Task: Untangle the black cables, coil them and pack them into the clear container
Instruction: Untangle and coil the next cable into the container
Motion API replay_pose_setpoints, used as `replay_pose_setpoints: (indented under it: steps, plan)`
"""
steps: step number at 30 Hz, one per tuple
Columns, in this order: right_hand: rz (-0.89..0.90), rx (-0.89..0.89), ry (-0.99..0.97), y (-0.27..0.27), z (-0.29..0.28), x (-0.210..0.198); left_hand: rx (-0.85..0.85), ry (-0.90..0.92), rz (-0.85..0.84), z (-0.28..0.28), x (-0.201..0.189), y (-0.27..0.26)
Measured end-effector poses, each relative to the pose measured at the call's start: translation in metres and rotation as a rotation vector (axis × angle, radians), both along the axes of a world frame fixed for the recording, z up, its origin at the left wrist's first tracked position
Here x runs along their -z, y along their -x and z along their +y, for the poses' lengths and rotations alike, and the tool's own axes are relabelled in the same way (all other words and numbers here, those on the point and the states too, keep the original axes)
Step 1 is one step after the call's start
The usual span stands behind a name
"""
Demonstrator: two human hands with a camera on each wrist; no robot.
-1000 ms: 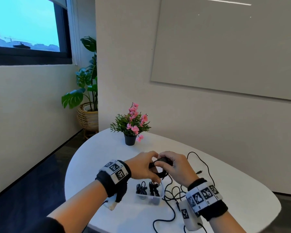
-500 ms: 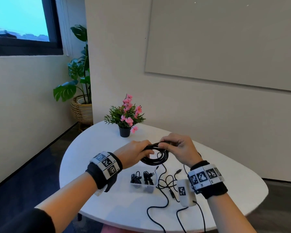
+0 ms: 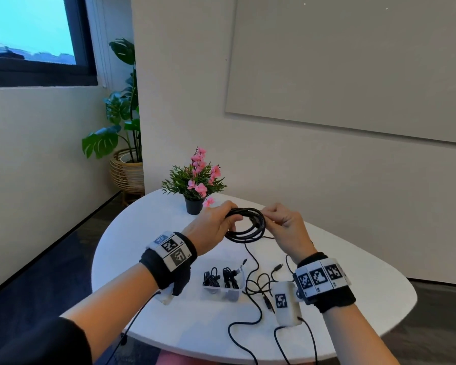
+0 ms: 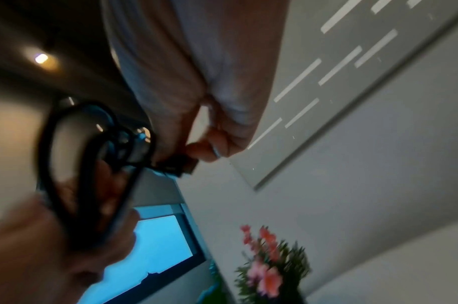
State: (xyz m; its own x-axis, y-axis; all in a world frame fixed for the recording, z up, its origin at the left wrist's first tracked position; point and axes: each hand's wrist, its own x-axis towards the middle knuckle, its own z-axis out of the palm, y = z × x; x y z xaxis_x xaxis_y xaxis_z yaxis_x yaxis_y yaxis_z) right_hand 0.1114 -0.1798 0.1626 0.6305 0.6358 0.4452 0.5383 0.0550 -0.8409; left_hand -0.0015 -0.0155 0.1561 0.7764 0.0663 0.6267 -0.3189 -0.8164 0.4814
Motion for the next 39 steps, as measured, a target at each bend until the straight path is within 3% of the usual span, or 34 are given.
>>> replay_pose_setpoints:
  steps: [5,6,9,12,16,25,34,39]
  plan:
    - [0.714,-0.111,-0.004,0.016,0.001,-0.003,-0.075,-0.137,-0.062,0.001,0.005,0.002]
    - [0.778,-0.142,-0.015,0.016,-0.001,-0.005,-0.088,-0.165,-0.078,0.001,0.005,0.001]
    - [0.608,-0.213,0.062,0.022,-0.001,-0.006,-0.134,-0.189,-0.130,-0.001,0.005,0.000]
    - [0.374,-0.162,0.070,0.026,0.005,-0.006,-0.114,-0.214,-0.155,-0.009,0.009,-0.001]
    - [0.361,-0.118,-0.068,0.027,0.010,-0.012,-0.122,-0.117,-0.109,-0.020,0.010,0.000]
    - [0.259,-0.071,-0.055,0.027,0.007,-0.018,-0.154,-0.132,-0.058,-0.018,-0.003,0.001]
    - [0.373,-0.113,-0.133,0.036,0.013,-0.013,-0.145,-0.083,-0.167,-0.014,0.002,0.002]
    - [0.550,-0.148,-0.159,0.040,0.013,-0.010,-0.132,0.047,-0.081,-0.007,0.006,-0.004]
